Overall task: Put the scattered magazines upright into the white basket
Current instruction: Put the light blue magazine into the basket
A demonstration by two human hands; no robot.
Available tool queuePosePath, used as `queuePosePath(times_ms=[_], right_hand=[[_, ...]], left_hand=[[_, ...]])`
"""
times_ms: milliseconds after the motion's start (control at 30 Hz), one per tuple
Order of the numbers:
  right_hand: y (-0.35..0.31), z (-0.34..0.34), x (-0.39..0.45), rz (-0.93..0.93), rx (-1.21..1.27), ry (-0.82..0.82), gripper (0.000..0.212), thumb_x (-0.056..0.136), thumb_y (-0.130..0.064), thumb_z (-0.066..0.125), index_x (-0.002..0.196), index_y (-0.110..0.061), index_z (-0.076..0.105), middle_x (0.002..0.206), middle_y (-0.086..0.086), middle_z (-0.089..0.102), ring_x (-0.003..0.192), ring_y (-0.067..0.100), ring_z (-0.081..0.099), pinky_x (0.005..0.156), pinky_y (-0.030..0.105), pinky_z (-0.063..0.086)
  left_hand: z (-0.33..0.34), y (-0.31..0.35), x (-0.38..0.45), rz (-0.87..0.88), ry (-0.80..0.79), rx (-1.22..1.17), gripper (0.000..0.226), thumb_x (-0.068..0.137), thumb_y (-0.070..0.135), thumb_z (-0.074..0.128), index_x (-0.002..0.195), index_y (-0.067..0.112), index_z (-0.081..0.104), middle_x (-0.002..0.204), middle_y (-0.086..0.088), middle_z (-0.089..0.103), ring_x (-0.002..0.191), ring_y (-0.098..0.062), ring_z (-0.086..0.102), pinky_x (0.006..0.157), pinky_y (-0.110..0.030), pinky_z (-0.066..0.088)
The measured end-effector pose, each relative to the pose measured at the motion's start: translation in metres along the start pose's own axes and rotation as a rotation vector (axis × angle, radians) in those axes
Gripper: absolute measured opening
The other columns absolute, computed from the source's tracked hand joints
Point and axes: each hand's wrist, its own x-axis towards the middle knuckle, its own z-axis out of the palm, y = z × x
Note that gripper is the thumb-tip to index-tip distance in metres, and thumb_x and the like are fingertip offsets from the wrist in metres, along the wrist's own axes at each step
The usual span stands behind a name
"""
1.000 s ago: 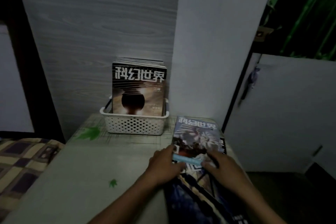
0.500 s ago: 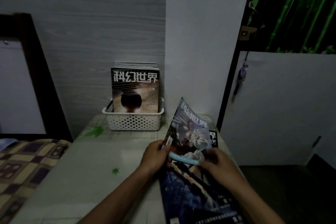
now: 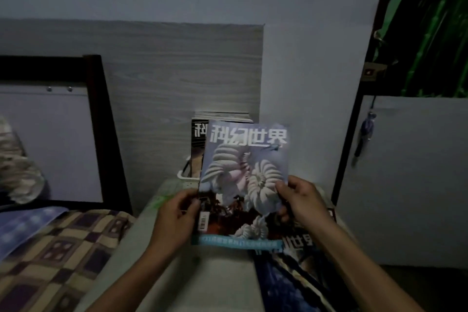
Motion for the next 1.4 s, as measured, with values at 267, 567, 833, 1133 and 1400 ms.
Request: queuePosePath(times_ms=[267,567,833,1133,1400], right_hand=[[-0.071,0.037,0.072,-0.172,-0.028,0.04,0.012,0.098,-0.017,0.054,0.097,-0.011,0.065,0.077,0.008,0.068,0.059,0.021,0.064,0.054,0.032,0.057],[-0.029,0.069,0.169,-0.082,-0.021,0.167,0.017,0.091,-0.016,0.066,0.08,-0.016,0.053,0.079,0.012,0.067,0.057,0.024,0.063,0.059,0.038,0.058],[0.048,0.075,0.187,0.036,-0.034,0.227,0.024,0.086,-0.009,0.07,0.07,-0.014,0.053,0.069,0.013,0.063,0.05,0.023,0.06,0.052,0.031,0.052],[0.052,0.07,0.181,0.023,-0.447,0.293,0.03,0.079,-0.025,0.078,0.065,-0.007,0.058,0.067,0.013,0.066,0.062,0.023,0.059,0.057,0.028,0.041],[0.054,0.009,0.088,-0.024,-0.547,0.134,0.023,0.082,-0.026,0.073,0.066,-0.013,0.064,0.068,0.004,0.067,0.068,0.02,0.064,0.064,0.032,0.047]], left_hand=[[-0.044,0.017,0.115,0.11,0.123,0.116,0.011,0.089,0.006,0.065,0.082,0.015,0.065,0.079,-0.006,0.069,0.076,-0.027,0.069,0.073,-0.049,0.059],[-0.014,-0.029,0.177,0.132,0.149,0.238,0.025,0.088,0.017,0.068,0.072,0.032,0.057,0.072,0.013,0.064,0.063,0.002,0.061,0.052,-0.017,0.045],[0.007,-0.088,0.179,0.001,-0.026,0.351,0.023,0.088,0.02,0.069,0.072,0.034,0.058,0.071,0.01,0.064,0.07,0.012,0.06,0.052,-0.01,0.04],[0.016,-0.084,0.168,0.013,-0.002,0.633,0.021,0.088,0.033,0.067,0.072,0.031,0.054,0.079,0.004,0.061,0.066,-0.007,0.054,0.053,-0.023,0.042],[0.038,-0.04,0.071,0.037,-0.052,0.523,0.008,0.084,0.022,0.065,0.079,0.021,0.058,0.078,0.001,0.063,0.071,-0.022,0.06,0.063,-0.035,0.05]])
